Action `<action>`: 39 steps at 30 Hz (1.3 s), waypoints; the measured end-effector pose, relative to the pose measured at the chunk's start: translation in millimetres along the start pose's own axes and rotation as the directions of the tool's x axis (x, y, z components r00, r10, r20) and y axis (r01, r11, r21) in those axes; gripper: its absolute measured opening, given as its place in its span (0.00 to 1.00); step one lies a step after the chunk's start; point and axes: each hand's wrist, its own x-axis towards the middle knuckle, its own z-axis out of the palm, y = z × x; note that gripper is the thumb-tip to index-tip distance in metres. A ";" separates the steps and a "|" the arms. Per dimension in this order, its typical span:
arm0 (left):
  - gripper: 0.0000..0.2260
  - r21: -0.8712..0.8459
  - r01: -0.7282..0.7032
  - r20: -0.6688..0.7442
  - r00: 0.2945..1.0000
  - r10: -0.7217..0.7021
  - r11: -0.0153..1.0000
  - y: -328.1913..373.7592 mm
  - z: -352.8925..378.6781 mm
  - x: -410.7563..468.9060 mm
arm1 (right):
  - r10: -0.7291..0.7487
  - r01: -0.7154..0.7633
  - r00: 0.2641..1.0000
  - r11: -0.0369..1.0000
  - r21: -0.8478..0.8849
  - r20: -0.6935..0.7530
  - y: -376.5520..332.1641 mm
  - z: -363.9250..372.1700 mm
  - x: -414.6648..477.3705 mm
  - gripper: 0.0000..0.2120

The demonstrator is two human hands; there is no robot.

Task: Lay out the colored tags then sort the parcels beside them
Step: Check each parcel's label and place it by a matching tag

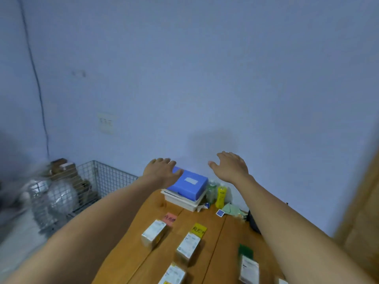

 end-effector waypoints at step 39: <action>0.32 -0.101 0.012 0.438 0.899 0.033 0.995 -452.3 298.8 257.4 | 0.244 -0.401 0.879 0.844 0.358 0.408 -310.0 412.2 328.3 0.33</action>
